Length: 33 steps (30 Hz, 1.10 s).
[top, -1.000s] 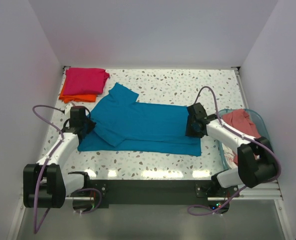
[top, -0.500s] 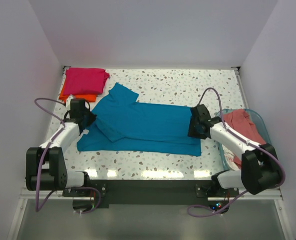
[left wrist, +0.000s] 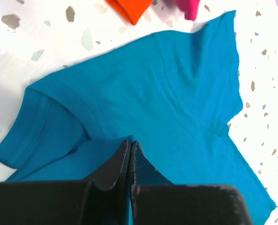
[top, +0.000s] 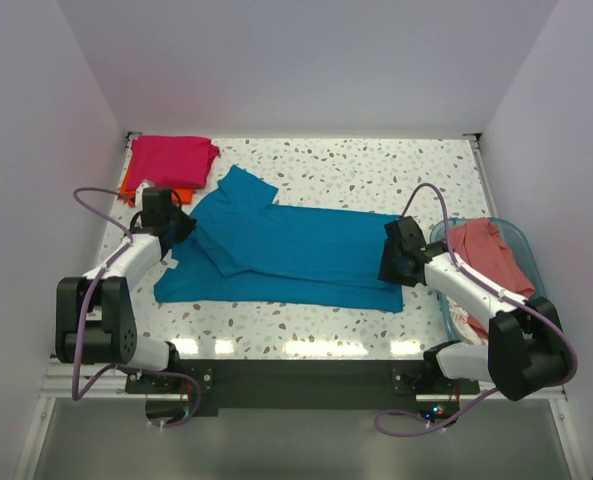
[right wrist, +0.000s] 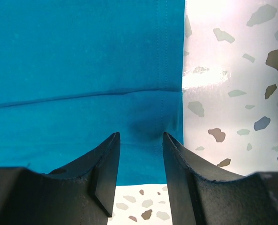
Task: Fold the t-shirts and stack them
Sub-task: Fold the tshirt
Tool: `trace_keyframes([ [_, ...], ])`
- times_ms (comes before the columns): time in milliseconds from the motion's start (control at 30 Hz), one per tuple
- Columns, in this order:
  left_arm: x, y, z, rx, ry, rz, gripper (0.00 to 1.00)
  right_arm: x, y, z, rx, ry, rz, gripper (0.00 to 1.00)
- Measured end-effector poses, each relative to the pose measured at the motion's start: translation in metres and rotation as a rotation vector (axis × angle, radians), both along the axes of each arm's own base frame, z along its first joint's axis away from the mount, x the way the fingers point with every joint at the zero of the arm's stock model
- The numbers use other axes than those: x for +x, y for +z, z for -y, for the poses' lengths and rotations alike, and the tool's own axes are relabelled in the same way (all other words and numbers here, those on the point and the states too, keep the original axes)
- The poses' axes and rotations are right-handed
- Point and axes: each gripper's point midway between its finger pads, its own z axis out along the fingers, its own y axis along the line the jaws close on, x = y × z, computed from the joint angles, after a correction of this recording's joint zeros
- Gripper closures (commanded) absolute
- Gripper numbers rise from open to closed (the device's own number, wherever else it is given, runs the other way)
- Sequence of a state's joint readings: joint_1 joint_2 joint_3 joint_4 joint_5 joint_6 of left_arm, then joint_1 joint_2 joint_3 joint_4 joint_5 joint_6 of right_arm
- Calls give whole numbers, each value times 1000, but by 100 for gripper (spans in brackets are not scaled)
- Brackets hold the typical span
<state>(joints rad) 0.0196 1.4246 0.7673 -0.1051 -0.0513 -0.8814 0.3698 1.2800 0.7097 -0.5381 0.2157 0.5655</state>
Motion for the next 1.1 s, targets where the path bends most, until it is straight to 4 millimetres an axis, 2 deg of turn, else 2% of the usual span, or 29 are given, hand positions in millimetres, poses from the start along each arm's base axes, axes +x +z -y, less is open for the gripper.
trace_keyframes([
  [167,11,8,2,-6,-7,28,100,-3,-3,1,1,-3,-9,54],
  [533,24,8,5,-19,-21,34,100,-18,-14,5,1,-17,-39,56],
  [667,26,9,5,-22,-24,37,100,-18,-15,4,6,-24,-39,63],
  [700,26,8,5,-23,-25,36,100,-18,-15,4,7,-26,-39,73],
  [800,27,8,6,-26,-28,36,100,-18,-17,5,2,-32,-47,92],
  [833,27,8,6,-27,-28,38,100,-18,-18,5,-1,-35,-51,95],
  [900,29,9,6,-27,-28,44,100,-17,-18,5,-4,-41,-52,98],
  [1100,32,12,4,-28,-25,63,100,0,-5,3,5,-52,-18,100],
])
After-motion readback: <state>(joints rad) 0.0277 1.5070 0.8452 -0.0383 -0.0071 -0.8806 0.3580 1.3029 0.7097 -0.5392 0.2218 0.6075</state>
